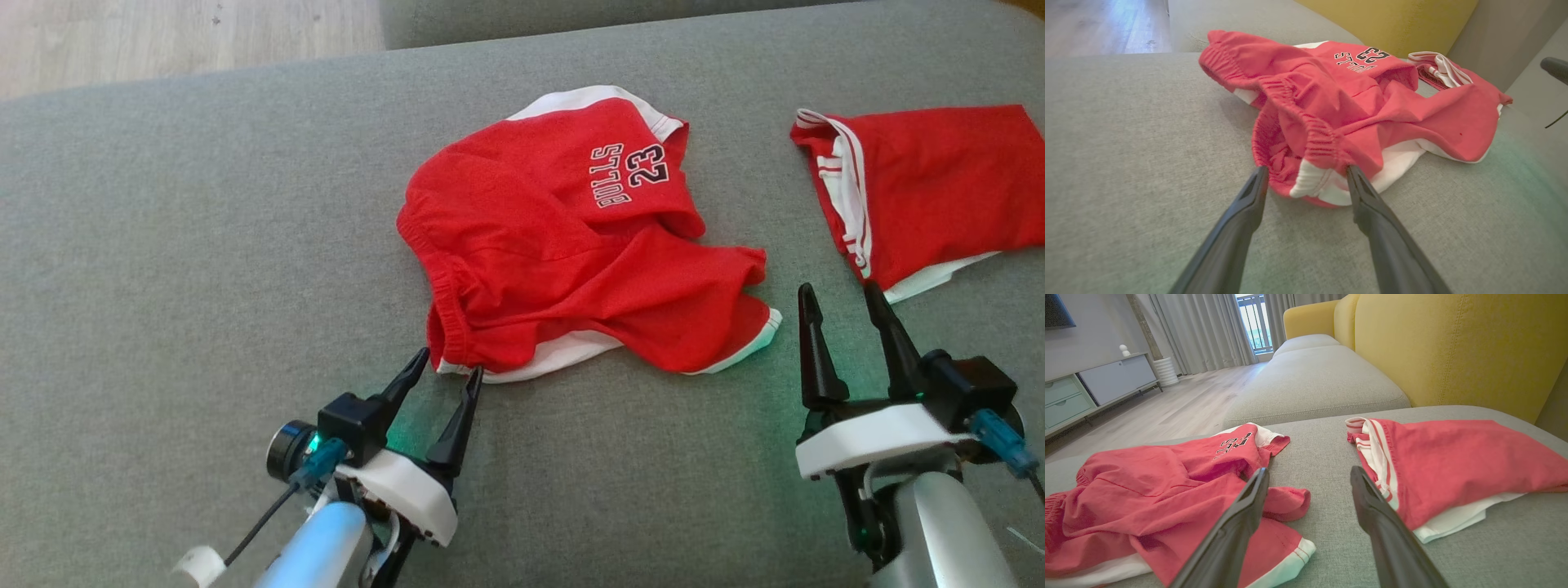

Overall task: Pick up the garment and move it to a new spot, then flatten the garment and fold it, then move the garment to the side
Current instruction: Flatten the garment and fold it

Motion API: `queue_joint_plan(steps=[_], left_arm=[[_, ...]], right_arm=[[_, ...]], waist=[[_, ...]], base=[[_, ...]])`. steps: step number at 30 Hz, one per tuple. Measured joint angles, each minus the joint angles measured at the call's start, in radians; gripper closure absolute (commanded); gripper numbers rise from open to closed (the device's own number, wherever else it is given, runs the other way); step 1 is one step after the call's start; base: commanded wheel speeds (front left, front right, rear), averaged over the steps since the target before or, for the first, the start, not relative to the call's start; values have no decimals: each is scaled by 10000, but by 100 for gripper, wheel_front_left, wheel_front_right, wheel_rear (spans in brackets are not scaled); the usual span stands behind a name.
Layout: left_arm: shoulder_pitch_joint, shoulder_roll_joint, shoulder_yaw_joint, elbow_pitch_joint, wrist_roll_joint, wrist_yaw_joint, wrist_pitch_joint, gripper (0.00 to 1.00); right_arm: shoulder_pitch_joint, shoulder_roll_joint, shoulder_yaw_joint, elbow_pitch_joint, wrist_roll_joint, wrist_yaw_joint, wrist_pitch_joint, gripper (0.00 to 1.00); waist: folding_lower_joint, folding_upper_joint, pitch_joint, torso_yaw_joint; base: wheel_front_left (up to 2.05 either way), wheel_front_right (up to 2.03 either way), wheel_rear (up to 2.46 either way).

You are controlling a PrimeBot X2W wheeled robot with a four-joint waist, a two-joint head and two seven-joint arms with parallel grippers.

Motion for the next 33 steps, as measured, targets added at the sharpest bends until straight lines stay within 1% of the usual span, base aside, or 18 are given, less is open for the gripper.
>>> queue_joint_plan(steps=[7, 8, 10, 18, 20, 22, 27, 33], left_arm=[[-217, 31, -232, 238, -148, 0, -123, 0], [-237, 46, -295, 259, -151, 0, -132, 50], [-291, 54, -330, 286, -151, 0, -167, 100], [-361, 117, -171, 98, -245, 35, -435, 100], [-360, 128, -171, 15, -245, 58, -439, 100], [-360, 130, -174, -52, -245, 59, -439, 100], [-360, 123, -244, -113, -238, 59, -460, 100], [-360, 113, -330, -142, -238, 59, -472, 100]], right_arm=[[-9, 0, -2, 104, 6, 0, 2, 0], [-12, 0, -8, 144, 6, 0, 10, 0], [-12, 0, -61, 251, 6, 0, 15, 0], [-45, 0, -345, 1233, -10, 0, 596, 0], [-143, 0, -280, 1555, 136, 0, 721, 0], [-339, 2, -140, 1931, 692, 0, 825, 0], [-909, 2, -29, 2865, 963, 0, 821, 0], [-1446, 2, 213, 3777, 913, 0, 859, 0]], waist=[[0, 0, 96, -99], [0, 0, 105, -112], [0, 0, 110, -127], [0, 0, 60, -31], [-1, 0, 56, 27], [0, 0, 60, 87], [0, 0, 102, 236], [0, 0, 163, 335]], base=[[0, 0, 0], [0, 0, 0], [0, 0, 0], [0, 0, 0], [0, 0, 0], [0, 0, 0], [0, 0, 0], [0, 0, 0]])
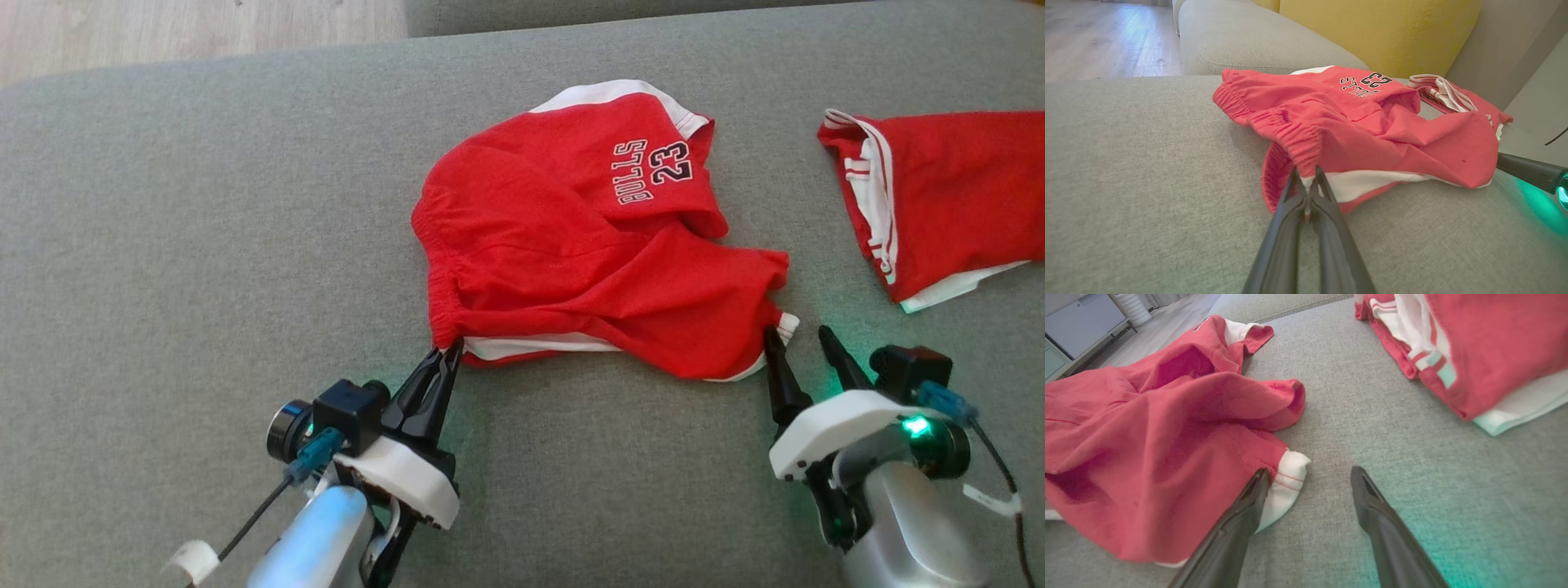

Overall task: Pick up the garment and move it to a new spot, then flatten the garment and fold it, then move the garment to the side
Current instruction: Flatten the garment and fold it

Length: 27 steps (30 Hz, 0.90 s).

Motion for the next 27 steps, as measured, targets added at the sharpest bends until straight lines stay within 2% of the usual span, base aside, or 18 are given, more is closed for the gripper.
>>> queue_joint_plan(steps=[8, 9, 11, 19, 27], left_arm=[[-1, 6, -27, -27, 0, 0, -15, 100], [-1, 6, -33, -27, 0, 0, -15, 100], [-1, 8, -35, -23, -2, 0, -44, 100], [1, 132, -21, 40, -121, 31, -44, 100], [2, 715, 6, -320, -173, 36, 98, 100]], right_arm=[[-569, -19, 167, 669, -217, 0, -59, 0], [-622, -25, 213, 732, -253, 0, -63, 22], [-741, -40, 336, 915, -278, 0, -71, 100], [-778, -19, 495, 974, -196, 0, -253, 100], [-751, -19, -142, -184, -121, 0, -466, 100]], waist=[[0, 0, 40, 39], [0, 0, 37, 45], [0, 0, 15, 51], [0, 0, -200, -65], [0, 0, -632, -124]], base=[[0, 0, 0], [0, 0, 0], [0, 0, 0], [0, 0, 0], [0, 0, 0]])
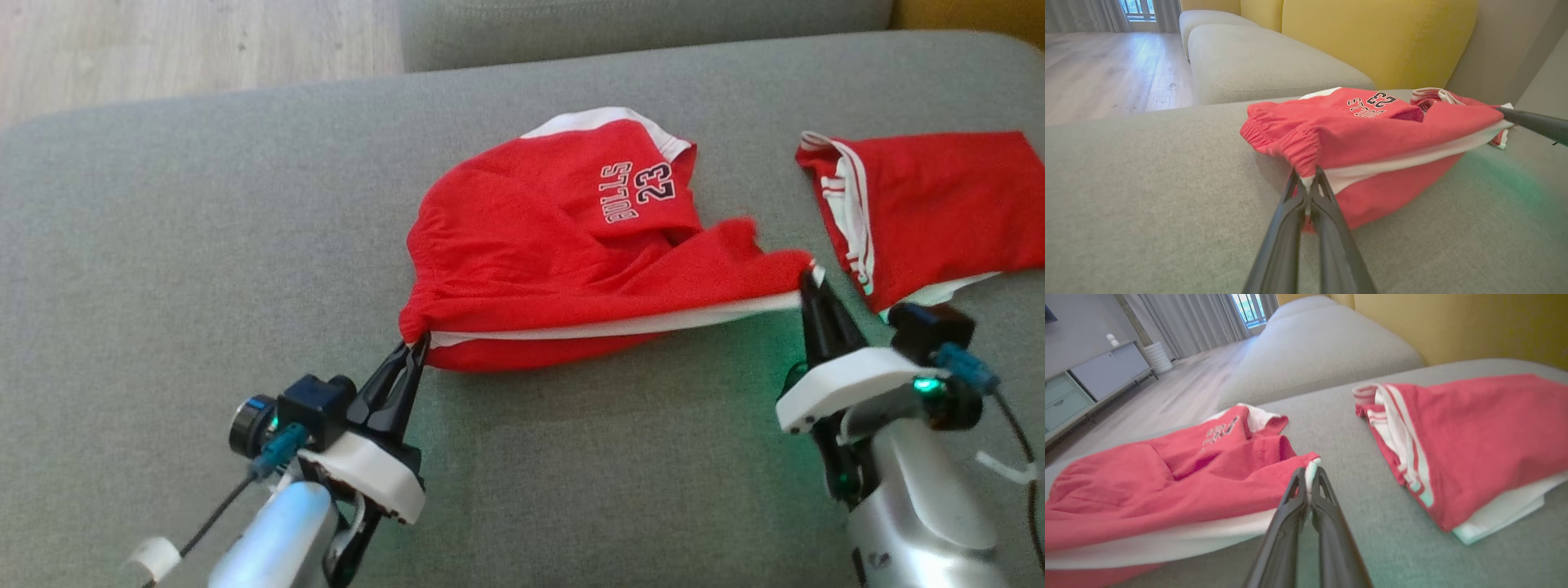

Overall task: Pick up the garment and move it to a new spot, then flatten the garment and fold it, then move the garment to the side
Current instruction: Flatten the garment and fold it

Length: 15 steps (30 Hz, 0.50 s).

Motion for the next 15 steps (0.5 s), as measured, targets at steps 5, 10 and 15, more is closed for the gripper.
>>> queue_joint_plan(steps=[5, 10, 15], left_arm=[[-9, 499, -44, -673, 17, -4, 391, 100], [-339, 1005, -27, -1630, 12, -6, 886, 100], [-1455, 1478, 31, -2809, 12, -10, 1526, 100]], right_arm=[[81, 10, -286, -1216, 178, 0, 6, 100], [209, 10, -196, -2598, 148, 0, 61, 100], [-67, 10, -73, -4046, -201, 0, 378, 100]], waist=[[0, 0, -359, 69], [-1, 0, -786, 93], [-1, 0, -1255, 58]], base=[[0, 0, 0], [0, 0, 0], [0, 0, 0]])
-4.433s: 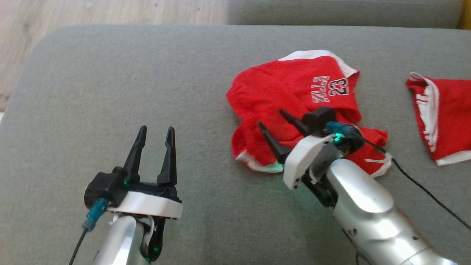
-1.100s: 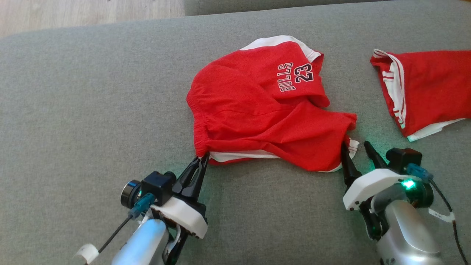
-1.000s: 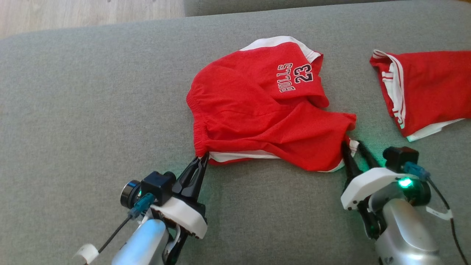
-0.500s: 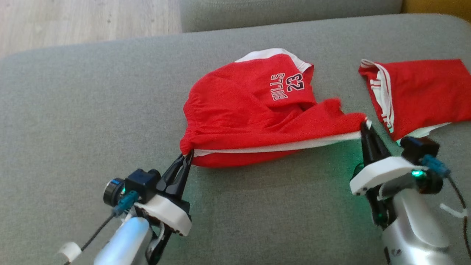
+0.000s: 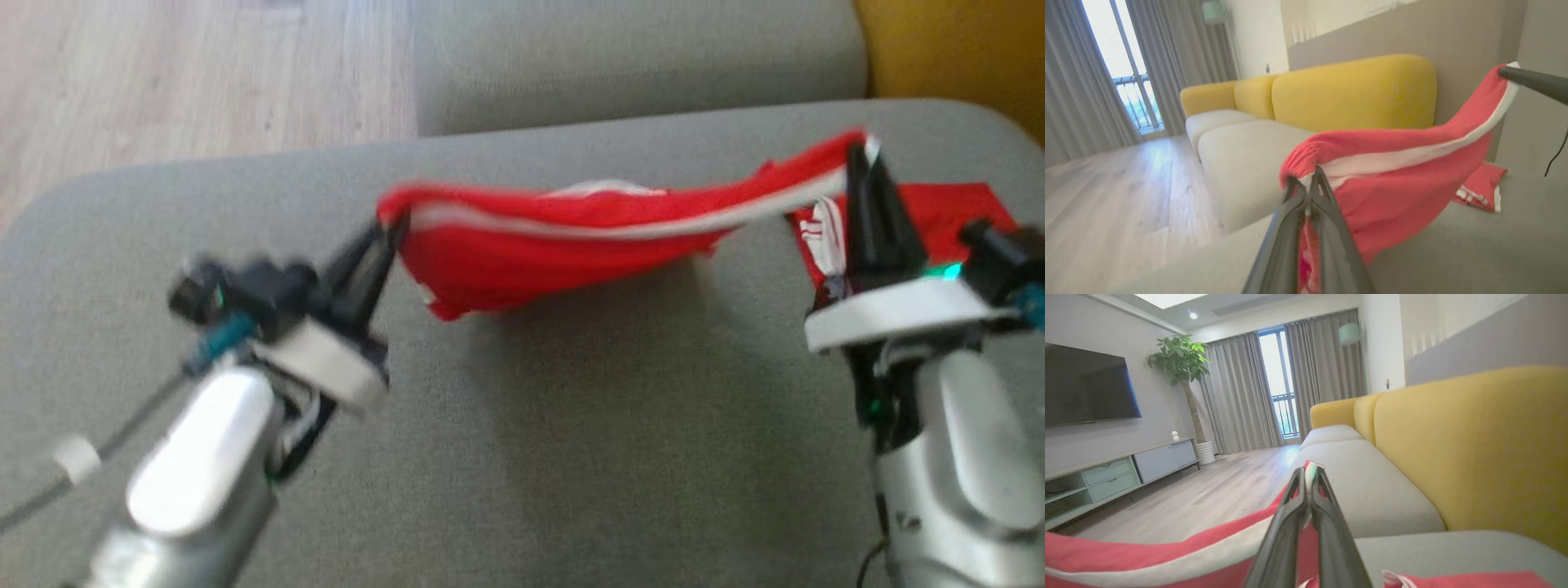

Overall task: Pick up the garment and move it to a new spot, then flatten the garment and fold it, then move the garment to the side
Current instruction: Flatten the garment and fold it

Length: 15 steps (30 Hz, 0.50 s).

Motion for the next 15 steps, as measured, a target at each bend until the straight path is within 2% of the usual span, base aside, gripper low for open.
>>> queue_joint_plan(steps=[2, 8, 10, 15], left_arm=[[-296, 36, 38, -257, 2, 0, 123, 100], [-1976, 343, 385, -1793, 90, 6, 849, 100], [-2113, 422, 554, -2309, 50, 21, 1197, 100], [-1912, 813, 686, -3578, -217, 401, 2046, 100]], right_arm=[[-141, -2, -8, -305, -88, 0, 111, 100], [-1155, -10, -36, -2213, -591, 0, 825, 100], [-1202, -10, -33, -2834, -614, 0, 1129, 100], [-833, -15, -113, -4274, -583, 0, 1918, 100]], waist=[[0, 0, -97, -7], [0, 0, -477, -43], [-1, 0, -555, -62], [-1, 0, -603, -49]], base=[[0, 0, 0], [0, 0, 0], [0, 0, 0], [0, 0, 0]])
